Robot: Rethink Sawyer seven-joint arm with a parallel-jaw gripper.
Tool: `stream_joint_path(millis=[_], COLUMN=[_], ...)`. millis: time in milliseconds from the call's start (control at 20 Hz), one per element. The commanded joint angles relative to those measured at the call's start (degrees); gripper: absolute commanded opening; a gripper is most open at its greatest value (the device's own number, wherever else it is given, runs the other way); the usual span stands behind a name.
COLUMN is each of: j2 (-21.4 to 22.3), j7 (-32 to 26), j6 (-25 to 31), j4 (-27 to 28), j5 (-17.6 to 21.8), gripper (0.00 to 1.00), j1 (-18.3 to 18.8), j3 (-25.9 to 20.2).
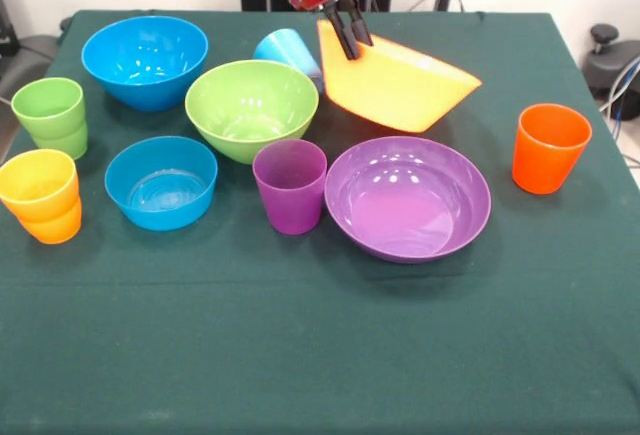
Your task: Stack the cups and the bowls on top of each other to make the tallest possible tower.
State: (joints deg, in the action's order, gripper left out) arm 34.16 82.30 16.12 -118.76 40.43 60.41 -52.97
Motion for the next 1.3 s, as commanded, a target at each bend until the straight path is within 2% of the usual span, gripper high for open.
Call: stream_joint_path(millis=[50, 500, 700, 1300], j2=[3.58, 2.75, 3.15, 0.24], j7=[5.44, 3.43, 2.25, -1.16], j6=[1.79, 2.14, 3.71, 6.28], j4=[-3.81, -3.96, -4.29, -3.35], j5=[-3.88, -5.73, -7.32, -9.02], gripper=[0.00, 0.00, 0.00, 0.00], j1=[-0.39, 0.18, 1.40, 4.16], j3=[-1.10, -1.43, -3.00, -5.42])
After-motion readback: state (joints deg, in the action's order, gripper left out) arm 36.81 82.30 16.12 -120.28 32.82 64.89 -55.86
